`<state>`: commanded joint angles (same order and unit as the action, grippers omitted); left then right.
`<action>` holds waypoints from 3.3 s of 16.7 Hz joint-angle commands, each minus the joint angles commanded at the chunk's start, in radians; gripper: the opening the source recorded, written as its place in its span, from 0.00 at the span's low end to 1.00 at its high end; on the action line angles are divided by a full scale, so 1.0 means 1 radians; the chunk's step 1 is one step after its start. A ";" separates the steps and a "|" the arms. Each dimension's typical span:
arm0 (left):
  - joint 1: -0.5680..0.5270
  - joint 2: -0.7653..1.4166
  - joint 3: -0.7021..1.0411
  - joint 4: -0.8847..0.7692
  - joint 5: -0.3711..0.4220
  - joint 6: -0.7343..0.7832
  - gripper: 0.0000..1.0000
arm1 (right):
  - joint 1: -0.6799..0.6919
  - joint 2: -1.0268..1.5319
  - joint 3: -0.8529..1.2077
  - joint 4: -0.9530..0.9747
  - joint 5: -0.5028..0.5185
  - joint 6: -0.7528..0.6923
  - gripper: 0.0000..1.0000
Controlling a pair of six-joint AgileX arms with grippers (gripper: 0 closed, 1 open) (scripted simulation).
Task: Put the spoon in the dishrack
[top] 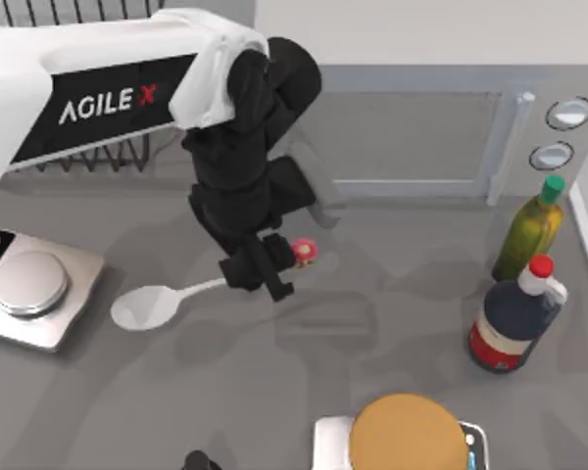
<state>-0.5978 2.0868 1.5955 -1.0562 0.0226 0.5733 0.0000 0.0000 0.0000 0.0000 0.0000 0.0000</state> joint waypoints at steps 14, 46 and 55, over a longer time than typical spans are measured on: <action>-0.002 -0.068 0.476 -0.537 -0.001 -0.005 0.00 | 0.000 0.000 0.000 0.000 0.000 0.000 1.00; 0.774 -1.181 -0.478 0.842 0.183 -0.558 0.00 | 0.000 0.000 0.000 0.000 0.000 0.000 1.00; 0.728 -0.723 -0.542 1.360 0.136 -0.555 0.00 | 0.000 0.000 0.000 0.000 0.000 0.000 1.00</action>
<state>0.1298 1.3641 1.0537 0.3040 0.1591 0.0183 0.0000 0.0000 0.0000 0.0000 0.0000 0.0000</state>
